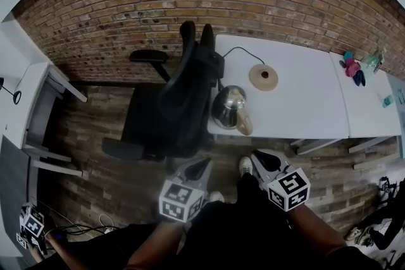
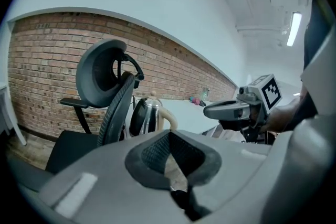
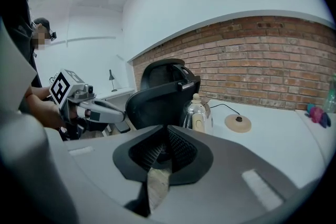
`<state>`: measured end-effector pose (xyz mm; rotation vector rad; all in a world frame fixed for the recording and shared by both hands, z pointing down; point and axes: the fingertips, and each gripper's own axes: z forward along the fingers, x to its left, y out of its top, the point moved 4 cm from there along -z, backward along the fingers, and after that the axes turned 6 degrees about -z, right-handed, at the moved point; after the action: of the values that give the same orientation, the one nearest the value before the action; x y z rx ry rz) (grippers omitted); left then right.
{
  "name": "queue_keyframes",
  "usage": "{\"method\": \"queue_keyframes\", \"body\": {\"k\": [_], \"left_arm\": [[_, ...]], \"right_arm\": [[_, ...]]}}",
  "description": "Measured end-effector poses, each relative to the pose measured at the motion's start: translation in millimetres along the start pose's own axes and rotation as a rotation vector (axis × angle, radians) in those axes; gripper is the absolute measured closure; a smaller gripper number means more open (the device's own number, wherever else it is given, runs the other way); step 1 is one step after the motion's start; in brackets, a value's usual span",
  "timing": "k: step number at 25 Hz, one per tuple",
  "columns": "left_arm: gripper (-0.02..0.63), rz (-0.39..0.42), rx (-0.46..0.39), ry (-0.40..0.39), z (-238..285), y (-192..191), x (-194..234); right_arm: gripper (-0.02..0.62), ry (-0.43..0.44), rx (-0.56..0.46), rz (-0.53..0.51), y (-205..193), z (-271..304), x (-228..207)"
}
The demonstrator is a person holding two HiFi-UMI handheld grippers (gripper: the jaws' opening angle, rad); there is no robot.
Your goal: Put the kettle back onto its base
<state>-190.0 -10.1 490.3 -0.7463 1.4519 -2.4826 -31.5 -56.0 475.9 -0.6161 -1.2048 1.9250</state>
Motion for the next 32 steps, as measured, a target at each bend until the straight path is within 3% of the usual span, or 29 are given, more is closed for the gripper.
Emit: {"method": "queue_keyframes", "body": {"k": [14,22,32], "left_arm": [[0.606,0.002,0.038,0.067,11,-8,2],[0.605,-0.009,0.038,0.105,16,-5,2],[0.606,-0.035,0.074,0.124,23,-13,3]], "right_arm": [[0.417,-0.086,0.047,-0.037,-9,53,-56],[0.339,-0.079,0.105,-0.049,-25,92,-71],[0.328,-0.065,0.152,-0.035,-42,124,-86]]}}
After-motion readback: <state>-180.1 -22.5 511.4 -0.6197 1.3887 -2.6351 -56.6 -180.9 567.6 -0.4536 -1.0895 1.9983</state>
